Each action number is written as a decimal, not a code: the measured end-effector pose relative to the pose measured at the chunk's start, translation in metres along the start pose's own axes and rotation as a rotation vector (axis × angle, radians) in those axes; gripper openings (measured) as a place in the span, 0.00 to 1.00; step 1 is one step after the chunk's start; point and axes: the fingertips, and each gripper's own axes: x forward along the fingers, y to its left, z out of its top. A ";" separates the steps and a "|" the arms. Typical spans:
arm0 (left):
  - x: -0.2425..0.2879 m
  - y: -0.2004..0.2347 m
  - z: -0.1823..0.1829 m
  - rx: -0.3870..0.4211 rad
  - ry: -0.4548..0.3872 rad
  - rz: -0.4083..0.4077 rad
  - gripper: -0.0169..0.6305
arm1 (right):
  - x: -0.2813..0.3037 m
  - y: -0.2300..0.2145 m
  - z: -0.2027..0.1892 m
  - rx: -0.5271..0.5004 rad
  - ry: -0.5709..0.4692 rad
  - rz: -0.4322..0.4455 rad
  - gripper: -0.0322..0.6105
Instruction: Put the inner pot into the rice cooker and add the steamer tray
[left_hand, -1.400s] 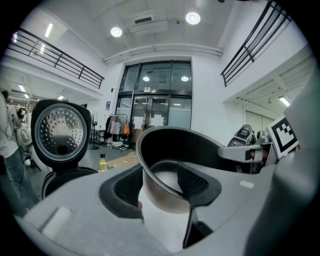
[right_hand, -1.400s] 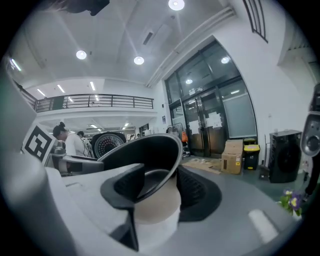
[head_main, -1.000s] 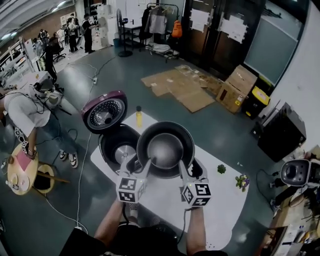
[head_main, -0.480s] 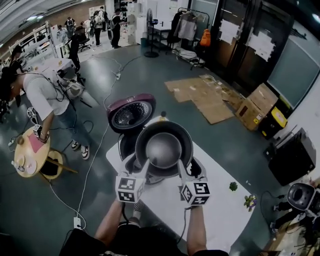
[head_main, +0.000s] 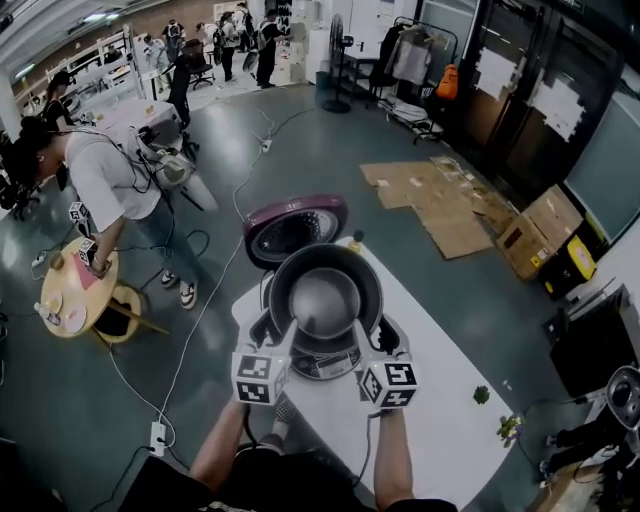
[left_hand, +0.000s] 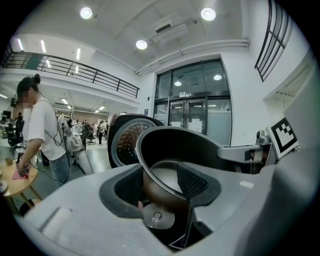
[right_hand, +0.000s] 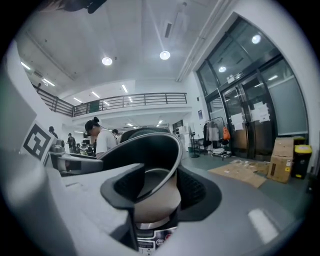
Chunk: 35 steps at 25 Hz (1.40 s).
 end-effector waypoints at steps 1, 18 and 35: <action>0.002 0.003 -0.003 -0.002 0.008 0.006 0.37 | 0.005 0.001 -0.003 0.003 0.011 0.005 0.36; 0.039 0.034 -0.068 -0.066 0.182 0.060 0.37 | 0.064 -0.008 -0.076 0.023 0.285 0.037 0.37; 0.059 0.052 -0.129 -0.138 0.394 0.086 0.38 | 0.098 -0.008 -0.134 -0.032 0.567 0.037 0.37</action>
